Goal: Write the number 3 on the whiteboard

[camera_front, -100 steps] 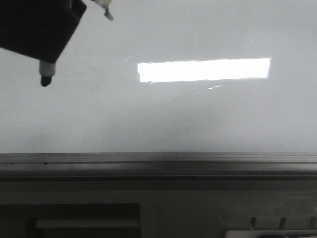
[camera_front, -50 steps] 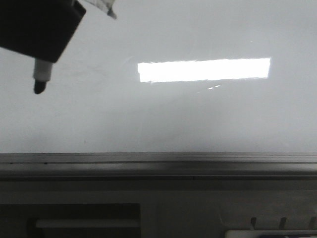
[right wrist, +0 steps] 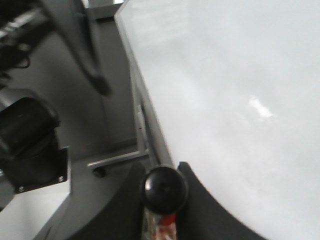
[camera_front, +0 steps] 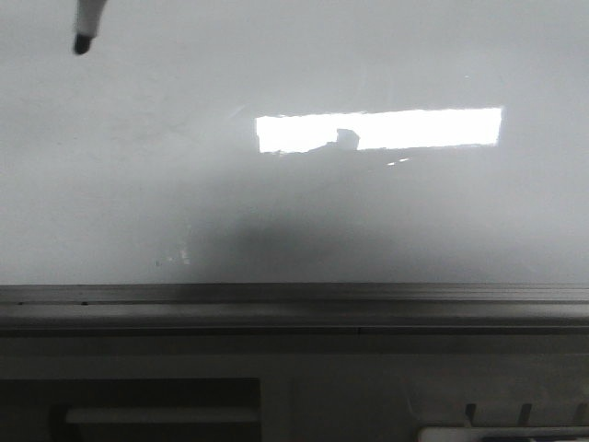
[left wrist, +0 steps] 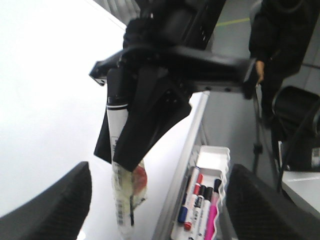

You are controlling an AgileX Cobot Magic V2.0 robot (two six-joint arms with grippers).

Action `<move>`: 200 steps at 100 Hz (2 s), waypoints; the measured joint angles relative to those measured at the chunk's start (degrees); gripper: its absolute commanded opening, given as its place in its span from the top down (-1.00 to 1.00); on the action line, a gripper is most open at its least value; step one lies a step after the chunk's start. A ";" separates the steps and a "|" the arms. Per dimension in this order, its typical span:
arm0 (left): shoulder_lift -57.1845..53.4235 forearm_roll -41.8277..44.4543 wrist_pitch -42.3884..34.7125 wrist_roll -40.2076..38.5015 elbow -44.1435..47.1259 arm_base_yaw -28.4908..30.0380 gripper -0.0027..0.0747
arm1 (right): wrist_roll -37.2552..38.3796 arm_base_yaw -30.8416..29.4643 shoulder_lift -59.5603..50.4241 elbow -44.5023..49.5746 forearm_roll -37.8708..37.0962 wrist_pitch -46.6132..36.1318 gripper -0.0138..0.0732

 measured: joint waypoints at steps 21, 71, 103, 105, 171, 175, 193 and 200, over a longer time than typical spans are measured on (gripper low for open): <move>-12.66 22.69 0.68 -21.73 -0.04 4.52 0.39 | 0.82 -8.49 0.03 0.00 -0.12 -9.14 0.82; -21.38 46.55 12.67 -46.15 -0.04 10.58 0.98 | 1.22 -14.87 3.45 0.00 0.06 -12.08 0.82; -21.38 44.02 12.67 -46.42 -0.04 10.58 0.98 | 1.32 -14.87 5.68 0.00 -0.79 -14.46 0.82; -21.38 44.02 12.67 -46.42 -0.04 10.58 0.98 | 1.35 -14.87 5.68 0.00 -0.95 -14.57 0.82; -21.38 43.65 12.77 -46.47 -0.04 10.58 0.98 | 4.35 -23.11 5.23 -0.36 -3.39 -4.95 0.81; -21.38 43.65 12.77 -46.47 -0.04 10.58 0.98 | 4.79 -23.51 5.23 -0.36 -3.39 -4.37 0.81; -21.38 43.65 12.88 -46.47 -0.04 10.58 0.99 | 5.28 -20.54 5.02 2.78 -3.39 -4.72 0.81; -21.38 43.65 12.88 -46.47 -0.04 10.58 0.98 | 5.41 -17.79 5.49 4.72 -3.39 -5.82 0.81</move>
